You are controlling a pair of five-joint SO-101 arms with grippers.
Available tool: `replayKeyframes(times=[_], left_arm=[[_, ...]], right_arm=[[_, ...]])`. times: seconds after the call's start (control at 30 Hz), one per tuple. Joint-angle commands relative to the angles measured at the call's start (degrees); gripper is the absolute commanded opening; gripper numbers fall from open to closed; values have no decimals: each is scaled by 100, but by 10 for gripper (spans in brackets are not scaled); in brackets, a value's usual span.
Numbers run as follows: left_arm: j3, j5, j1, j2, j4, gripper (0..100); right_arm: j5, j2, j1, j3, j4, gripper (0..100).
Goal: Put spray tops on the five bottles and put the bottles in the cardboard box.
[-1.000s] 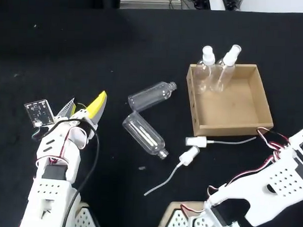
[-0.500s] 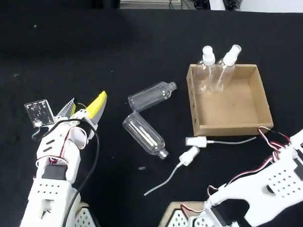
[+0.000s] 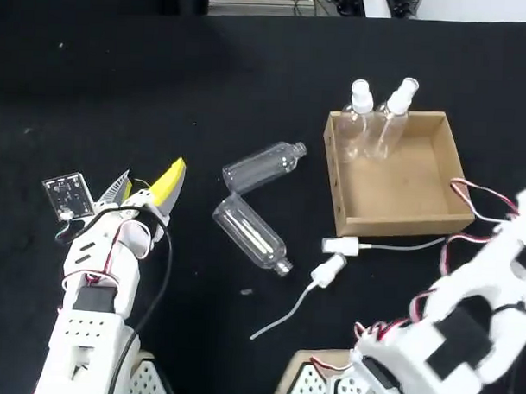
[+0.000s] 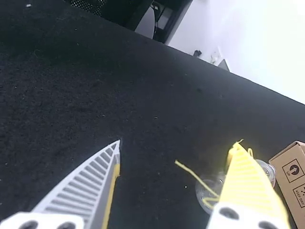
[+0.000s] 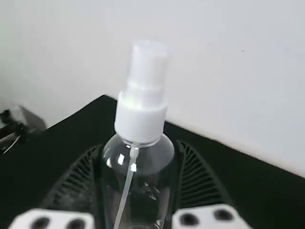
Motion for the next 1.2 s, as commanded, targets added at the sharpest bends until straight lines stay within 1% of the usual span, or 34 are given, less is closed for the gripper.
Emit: replayKeyframes(times=[0.0,0.17,0.3,0.4,0.6,0.87,1.0,1.17], left_arm=[[13,-35,92,-53,-105,331],[13,-35,92,-53,-105,331],[13,-35,92,-53,-105,331],[13,-35,92,-53,-105,331],[13,-35,92,-53,-105,331],[13,-35,92,-53,-105,331],[13,-35,92,-53,-105,331],[13,-35,92,-44,-105,331]], right_arm=[[-53,-963,-527,207,404,11],[9,-1903,-1284,1314,123,11],[738,-2334,-1890,2193,-554,11],[1011,-2308,-2180,2563,-1020,11],[993,-1631,-2303,2580,-1618,11],[985,-119,-2295,2624,-3358,11],[985,391,-2365,2580,-3727,11],[985,831,-2532,2580,-3859,11]])
